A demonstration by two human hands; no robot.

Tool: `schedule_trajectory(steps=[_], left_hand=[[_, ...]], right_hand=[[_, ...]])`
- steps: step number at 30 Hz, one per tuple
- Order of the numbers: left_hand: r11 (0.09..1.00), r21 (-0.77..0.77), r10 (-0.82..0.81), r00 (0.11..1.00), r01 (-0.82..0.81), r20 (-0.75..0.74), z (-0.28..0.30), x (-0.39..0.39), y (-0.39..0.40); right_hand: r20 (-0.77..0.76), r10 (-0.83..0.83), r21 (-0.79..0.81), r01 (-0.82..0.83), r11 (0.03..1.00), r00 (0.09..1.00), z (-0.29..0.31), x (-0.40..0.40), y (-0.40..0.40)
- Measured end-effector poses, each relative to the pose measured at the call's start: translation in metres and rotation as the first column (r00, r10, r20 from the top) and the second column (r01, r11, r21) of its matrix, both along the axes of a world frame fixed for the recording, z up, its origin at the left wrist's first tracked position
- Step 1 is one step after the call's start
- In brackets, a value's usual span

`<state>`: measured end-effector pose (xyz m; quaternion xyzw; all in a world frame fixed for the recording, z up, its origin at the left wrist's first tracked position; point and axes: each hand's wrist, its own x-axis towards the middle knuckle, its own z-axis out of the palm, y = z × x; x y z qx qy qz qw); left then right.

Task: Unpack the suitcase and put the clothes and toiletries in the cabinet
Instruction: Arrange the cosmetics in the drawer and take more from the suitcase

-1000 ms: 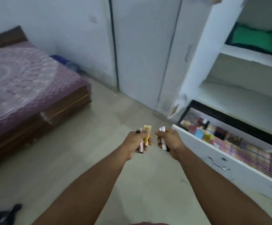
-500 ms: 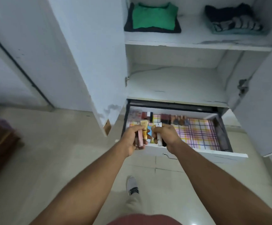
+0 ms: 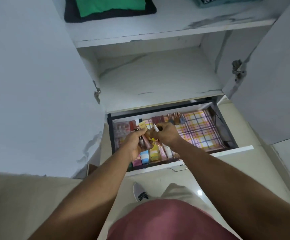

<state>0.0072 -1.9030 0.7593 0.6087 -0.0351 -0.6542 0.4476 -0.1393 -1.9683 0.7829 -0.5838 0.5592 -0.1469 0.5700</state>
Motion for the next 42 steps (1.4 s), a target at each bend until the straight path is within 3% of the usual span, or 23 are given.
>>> schedule_trajectory(steps=[5,10,16,23,27,33,42], left_hand=[[0.997,0.056,-0.053,0.998,0.05,0.037,-0.012,-0.009,-0.03],[0.982,0.132,-0.162,0.966,0.137,0.2,-0.027,-0.029,-0.053],[0.961,0.24,-0.21,0.926,0.136,0.315,-0.047,-0.063,-0.077],[0.958,0.267,-0.165,0.961,0.103,0.223,-0.057,-0.077,-0.089],[0.96,0.238,-0.195,0.959,0.144,0.207,-0.055,-0.088,-0.088],[0.962,0.245,-0.182,0.949,0.118,0.257,-0.061,-0.093,-0.087],[0.963,0.257,-0.17,0.93,0.086,0.325,-0.068,-0.091,-0.084]], right_hand=[[-0.14,-0.001,-0.043,-0.005,0.999,0.99,-0.022,-0.004,-0.03],[-0.154,0.054,0.196,-0.023,0.98,0.987,-0.037,-0.033,-0.066],[-0.299,0.041,0.28,0.046,0.959,0.953,-0.084,-0.088,-0.106],[-0.517,0.321,0.404,-0.104,0.909,0.794,-0.141,-0.101,-0.111],[-0.492,0.284,0.451,-0.039,0.892,0.823,-0.146,-0.1,-0.106],[-0.531,0.193,0.41,0.051,0.911,0.825,-0.164,-0.102,-0.1],[-0.597,0.24,0.356,-0.015,0.934,0.765,-0.166,-0.109,-0.08]])
